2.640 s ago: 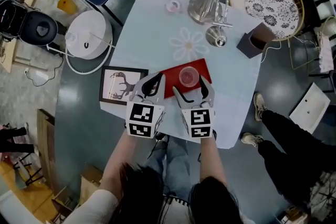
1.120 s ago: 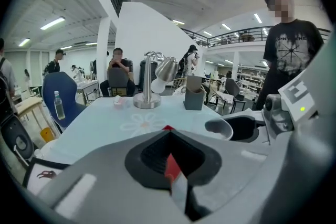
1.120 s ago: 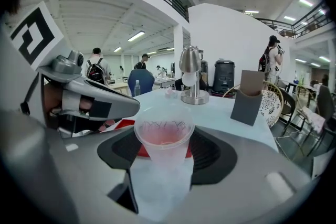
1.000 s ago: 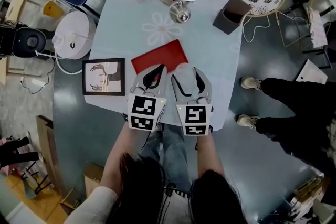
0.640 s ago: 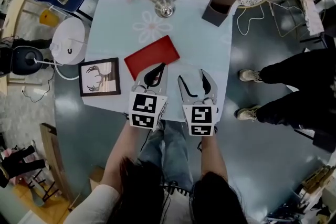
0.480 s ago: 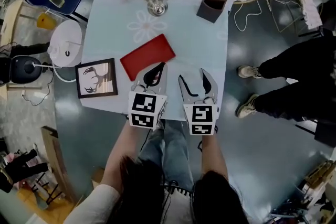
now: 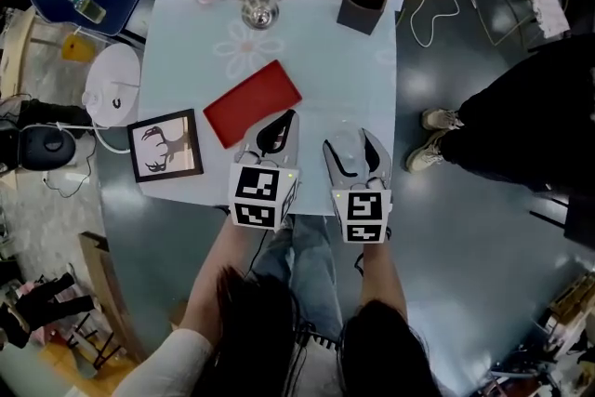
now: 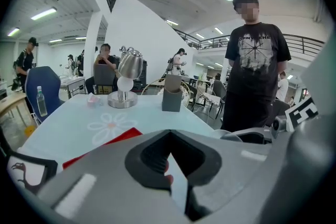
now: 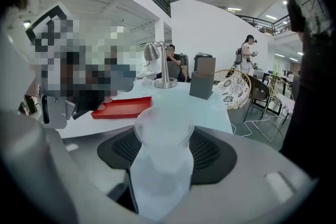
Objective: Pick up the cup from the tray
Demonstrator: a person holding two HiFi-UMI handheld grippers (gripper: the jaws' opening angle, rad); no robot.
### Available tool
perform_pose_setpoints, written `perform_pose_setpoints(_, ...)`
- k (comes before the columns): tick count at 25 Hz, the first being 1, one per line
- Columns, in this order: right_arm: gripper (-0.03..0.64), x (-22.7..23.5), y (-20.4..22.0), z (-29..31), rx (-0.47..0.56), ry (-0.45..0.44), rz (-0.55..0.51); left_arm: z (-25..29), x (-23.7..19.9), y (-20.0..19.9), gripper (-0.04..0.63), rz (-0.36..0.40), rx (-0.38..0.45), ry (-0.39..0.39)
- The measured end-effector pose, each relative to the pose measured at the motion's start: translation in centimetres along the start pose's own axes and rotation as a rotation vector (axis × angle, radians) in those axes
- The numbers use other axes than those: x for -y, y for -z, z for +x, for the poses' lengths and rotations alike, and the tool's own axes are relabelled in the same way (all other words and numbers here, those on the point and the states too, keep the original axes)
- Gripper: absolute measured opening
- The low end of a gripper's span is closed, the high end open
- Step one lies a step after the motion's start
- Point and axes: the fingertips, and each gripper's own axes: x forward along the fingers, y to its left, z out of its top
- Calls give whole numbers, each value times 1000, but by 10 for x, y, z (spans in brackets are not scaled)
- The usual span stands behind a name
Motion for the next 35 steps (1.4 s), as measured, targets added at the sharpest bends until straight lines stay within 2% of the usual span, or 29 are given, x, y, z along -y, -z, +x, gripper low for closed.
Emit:
perform_pose_setpoints(9,316,3,12,-1,20,14,18,1,3,1,0,2,-8,-4)
perform_pose_setpoints(12,325,1,10,-1,39,-12,23,2,1,2,0,14,-10,-17)
perform_pose_setpoints(15,368,-3,8,-2,51,-48,20,2,-4,2,0,10,-8,-27)
perform_pose_setpoints(19,371,-2,-1,-6,55,-45,9,-2,-7,-1,0,-24,1,-46)
perform_pose_setpoints(25,368,10,-27,-26,89,-8,-13,-12,0,-22,0,-16,40,-34)
perform_pose_setpoints(31,242,24,-65,-63,165,83,8,-37,14,-58,0,17,104,-12)
perform_pose_setpoints(35,98,28,-89,-86,202,159,-7,-56,23,-81,0,44,149,-1)
